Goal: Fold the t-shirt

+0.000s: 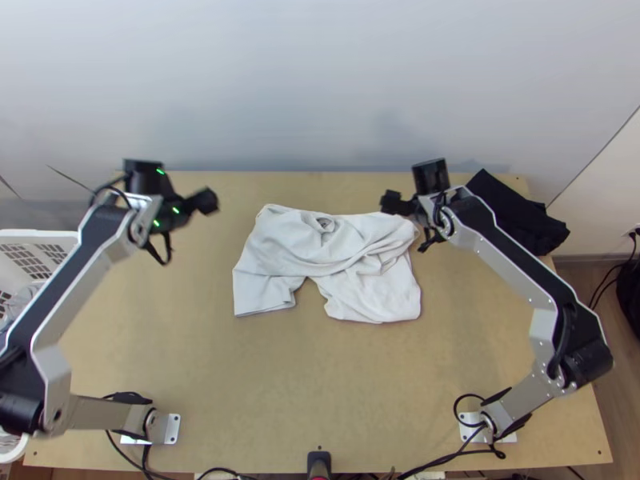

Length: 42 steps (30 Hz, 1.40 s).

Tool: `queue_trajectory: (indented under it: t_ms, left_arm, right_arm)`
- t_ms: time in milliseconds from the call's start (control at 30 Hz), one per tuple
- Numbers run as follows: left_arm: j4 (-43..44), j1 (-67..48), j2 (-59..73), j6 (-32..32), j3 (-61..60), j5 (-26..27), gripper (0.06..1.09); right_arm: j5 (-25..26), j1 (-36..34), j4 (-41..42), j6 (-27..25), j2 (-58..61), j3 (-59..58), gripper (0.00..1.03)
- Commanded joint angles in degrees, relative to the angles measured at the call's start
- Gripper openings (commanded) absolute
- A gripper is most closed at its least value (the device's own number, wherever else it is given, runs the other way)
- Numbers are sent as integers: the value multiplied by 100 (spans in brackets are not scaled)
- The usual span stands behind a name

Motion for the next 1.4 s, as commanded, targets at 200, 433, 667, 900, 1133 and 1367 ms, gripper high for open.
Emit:
queue_trajectory:
  t_ms: [200, 433, 667, 900, 1133, 1367]
  left_arm:
    - [-489, -776, -874, 527, -1215, -223, 100]
    - [-700, -907, -1050, 1081, -1874, -601, 100]
    - [-823, -1277, -1033, 1143, -2392, -645, 99]
    - [-692, -1672, -716, 1063, -2656, -697, 99]
    - [-349, -1945, -365, 940, -2735, -759, 96]
    - [108, -1786, -127, 879, -2788, -776, 91]
  right_arm:
    - [-11, 14, -336, -251, -1092, -749, 98]
    - [-11, -30, -380, -365, -1865, -1557, 98]
    - [-11, -118, -433, -365, -2322, -2005, 98]
    - [-11, -171, -626, -365, -2507, -2084, 98]
    - [-11, -241, -652, -356, -2638, -2225, 98]
    - [-20, -101, -1039, -418, -2744, -2251, 98]
